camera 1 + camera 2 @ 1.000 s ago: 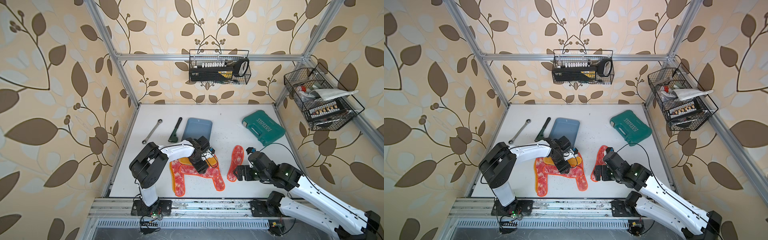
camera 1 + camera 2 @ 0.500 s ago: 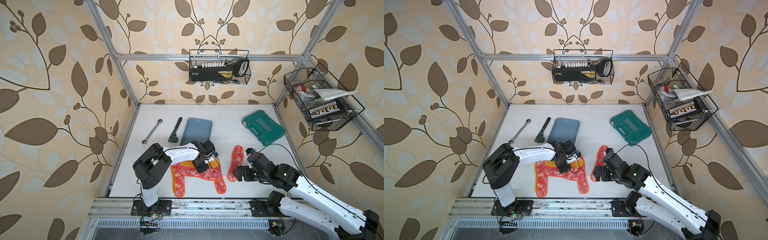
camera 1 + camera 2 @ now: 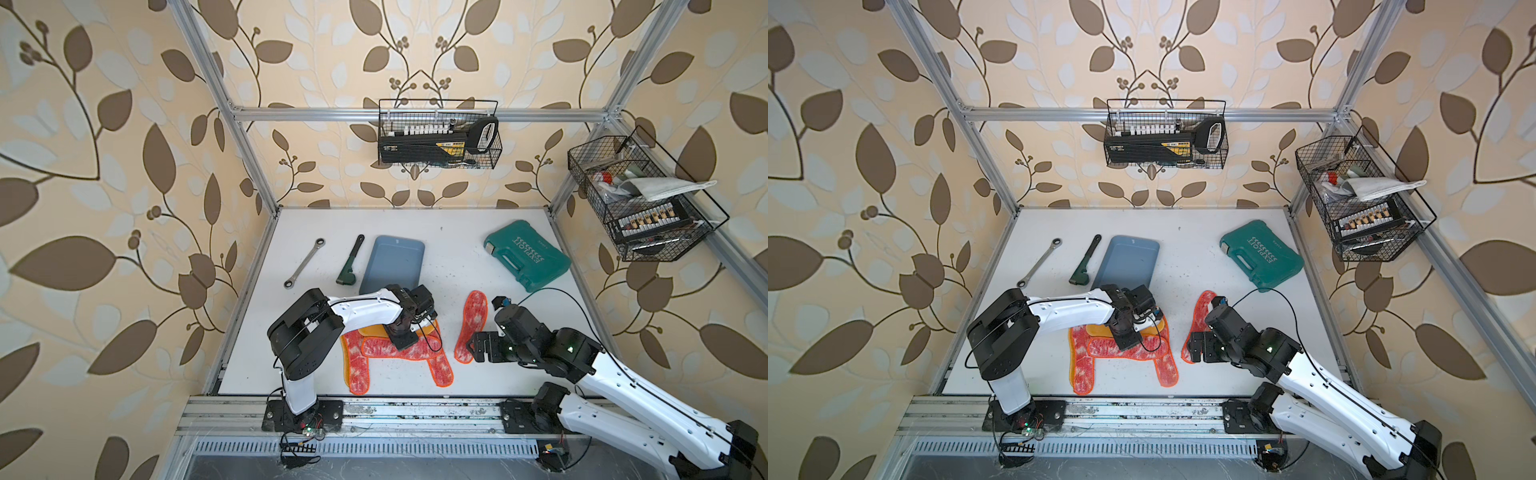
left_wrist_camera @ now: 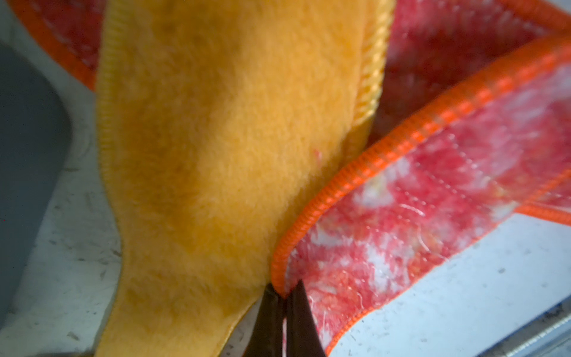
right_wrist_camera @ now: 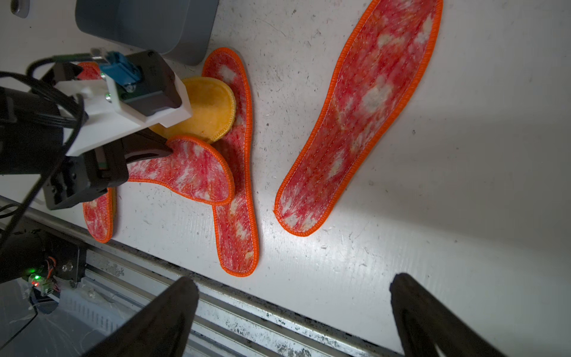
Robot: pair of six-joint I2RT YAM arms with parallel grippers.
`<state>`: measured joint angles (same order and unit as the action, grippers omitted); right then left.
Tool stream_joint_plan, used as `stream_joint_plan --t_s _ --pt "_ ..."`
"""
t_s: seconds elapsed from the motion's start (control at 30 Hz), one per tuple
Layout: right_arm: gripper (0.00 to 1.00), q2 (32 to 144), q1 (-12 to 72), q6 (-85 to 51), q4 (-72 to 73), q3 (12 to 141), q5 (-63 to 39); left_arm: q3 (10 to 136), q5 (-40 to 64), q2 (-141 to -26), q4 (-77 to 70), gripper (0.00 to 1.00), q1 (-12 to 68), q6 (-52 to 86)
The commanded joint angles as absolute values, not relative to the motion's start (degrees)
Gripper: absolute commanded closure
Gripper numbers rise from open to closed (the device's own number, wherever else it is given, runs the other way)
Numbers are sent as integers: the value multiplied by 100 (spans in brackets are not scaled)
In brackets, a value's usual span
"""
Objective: Put the insoles into the storage box
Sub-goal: Pick up the insole from the center of the board.
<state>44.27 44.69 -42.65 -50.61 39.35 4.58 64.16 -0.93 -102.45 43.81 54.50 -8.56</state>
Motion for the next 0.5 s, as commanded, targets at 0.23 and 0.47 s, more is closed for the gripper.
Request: stream_joint_plan --t_s 0.23,0.47 --pt "1 4286 4495 -4395 -4992 4142 664 6678 665 -9177 5251 100 5493 -440" --pt "1 4215 4480 -4492 -4767 4307 604 6846 467 -8612 5385 100 5468 347"
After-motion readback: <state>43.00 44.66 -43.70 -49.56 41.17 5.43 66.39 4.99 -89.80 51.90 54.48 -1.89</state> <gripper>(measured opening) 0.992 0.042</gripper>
